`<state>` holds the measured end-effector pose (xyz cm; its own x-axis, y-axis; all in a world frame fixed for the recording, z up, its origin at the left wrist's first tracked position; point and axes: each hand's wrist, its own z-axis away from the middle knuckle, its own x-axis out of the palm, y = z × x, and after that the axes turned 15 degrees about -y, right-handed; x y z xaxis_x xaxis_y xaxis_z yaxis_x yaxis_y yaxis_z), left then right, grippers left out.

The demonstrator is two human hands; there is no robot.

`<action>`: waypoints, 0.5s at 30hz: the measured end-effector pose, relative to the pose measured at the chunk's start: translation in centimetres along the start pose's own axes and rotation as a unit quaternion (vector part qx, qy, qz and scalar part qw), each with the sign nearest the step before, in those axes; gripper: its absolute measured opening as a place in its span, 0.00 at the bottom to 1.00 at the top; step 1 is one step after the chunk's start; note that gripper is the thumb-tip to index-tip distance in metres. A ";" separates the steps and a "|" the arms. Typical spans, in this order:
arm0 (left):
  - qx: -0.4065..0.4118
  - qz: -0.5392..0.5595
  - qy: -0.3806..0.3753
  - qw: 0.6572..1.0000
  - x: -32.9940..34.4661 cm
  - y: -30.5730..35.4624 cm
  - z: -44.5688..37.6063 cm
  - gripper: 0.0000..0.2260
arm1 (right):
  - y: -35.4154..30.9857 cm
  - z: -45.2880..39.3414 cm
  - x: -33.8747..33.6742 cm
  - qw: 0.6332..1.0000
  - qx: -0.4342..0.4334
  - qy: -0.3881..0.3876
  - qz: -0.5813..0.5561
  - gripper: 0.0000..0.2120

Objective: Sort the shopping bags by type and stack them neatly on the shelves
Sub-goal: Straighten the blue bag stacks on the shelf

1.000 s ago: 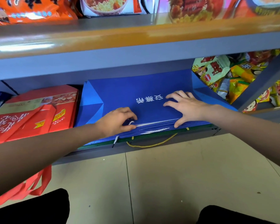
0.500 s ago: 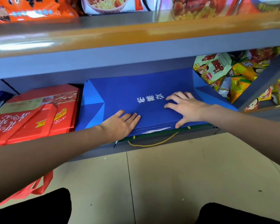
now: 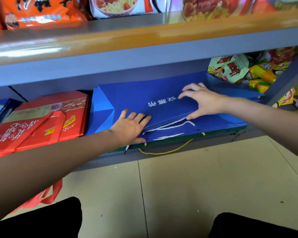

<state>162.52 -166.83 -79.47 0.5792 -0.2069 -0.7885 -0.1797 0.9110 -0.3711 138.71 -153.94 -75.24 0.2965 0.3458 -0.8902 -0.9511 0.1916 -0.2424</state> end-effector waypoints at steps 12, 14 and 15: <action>0.047 -0.022 0.167 0.985 0.1 -2.3 -0.7 0.22 | 0.7 0.5 0.7 0.998 0.040 -0.047 0.015 0.36; 0.040 -0.033 0.215 0.975 0.6 -2.7 -0.9 0.22 | 0.7 0.3 0.6 0.997 0.046 -0.058 0.038 0.37; 0.036 -0.031 0.224 0.974 0.7 -2.9 -1.0 0.22 | 0.6 0.3 0.4 0.996 0.046 -0.058 0.047 0.37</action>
<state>162.66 -169.95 -79.49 0.1802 -0.3815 -0.9066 -0.0900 0.9115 -0.4014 138.23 -153.46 -75.63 0.2204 0.4687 -0.8554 -0.9646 0.2347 -0.1199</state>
